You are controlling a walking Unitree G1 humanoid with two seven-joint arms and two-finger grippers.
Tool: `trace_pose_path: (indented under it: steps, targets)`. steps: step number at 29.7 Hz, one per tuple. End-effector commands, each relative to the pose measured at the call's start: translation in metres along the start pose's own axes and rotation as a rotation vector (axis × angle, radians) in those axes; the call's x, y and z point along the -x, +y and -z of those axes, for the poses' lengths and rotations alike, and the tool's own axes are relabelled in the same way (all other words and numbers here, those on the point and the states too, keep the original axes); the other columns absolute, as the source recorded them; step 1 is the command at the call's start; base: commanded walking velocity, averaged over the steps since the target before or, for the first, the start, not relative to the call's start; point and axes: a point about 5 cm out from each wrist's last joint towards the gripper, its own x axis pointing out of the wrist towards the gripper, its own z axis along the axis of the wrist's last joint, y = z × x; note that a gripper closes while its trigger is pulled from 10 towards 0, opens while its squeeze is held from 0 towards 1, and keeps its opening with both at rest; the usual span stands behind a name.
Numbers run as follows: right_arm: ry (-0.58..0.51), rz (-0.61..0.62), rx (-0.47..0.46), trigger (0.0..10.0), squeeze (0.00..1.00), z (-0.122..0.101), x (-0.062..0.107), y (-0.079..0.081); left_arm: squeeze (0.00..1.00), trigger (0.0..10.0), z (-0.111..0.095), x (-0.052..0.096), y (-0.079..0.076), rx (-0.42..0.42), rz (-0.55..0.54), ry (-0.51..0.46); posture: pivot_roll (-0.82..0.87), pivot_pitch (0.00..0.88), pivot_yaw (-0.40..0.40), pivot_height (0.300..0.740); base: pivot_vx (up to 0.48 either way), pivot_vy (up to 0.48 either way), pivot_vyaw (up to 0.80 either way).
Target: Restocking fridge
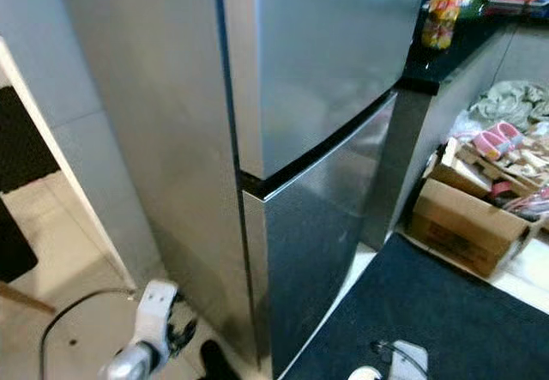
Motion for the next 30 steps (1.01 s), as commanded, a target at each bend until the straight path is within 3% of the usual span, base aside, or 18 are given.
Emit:
trace_pose_path:
  steps: [1,16,22,30]
  targets:
    - [-0.001,-0.011,0.007,10.0,0.00,0.001,0.000,0.004,0.00,10.0,0.011,0.005,0.002,-0.004,-0.001,0.039,-0.12,0.000,0.079,0.740,0.000,0.000,0.00]
    - [0.016,-0.015,0.021,10.0,0.00,0.004,0.000,0.003,0.00,10.0,0.021,0.010,0.000,0.003,0.003,0.049,-0.10,0.000,0.042,0.740,0.000,-0.037,0.00]
    - [0.005,-0.024,0.040,10.0,0.00,-0.003,-0.001,0.002,0.00,10.0,0.025,0.012,-0.003,0.077,-0.003,0.049,-0.11,0.000,0.026,0.740,0.000,-0.451,0.00]
    - [0.012,-0.033,0.069,10.0,0.00,-0.003,-0.001,0.000,0.00,10.0,0.027,0.015,0.005,0.127,-0.085,0.027,-0.11,0.000,0.015,0.740,0.000,0.000,0.00]
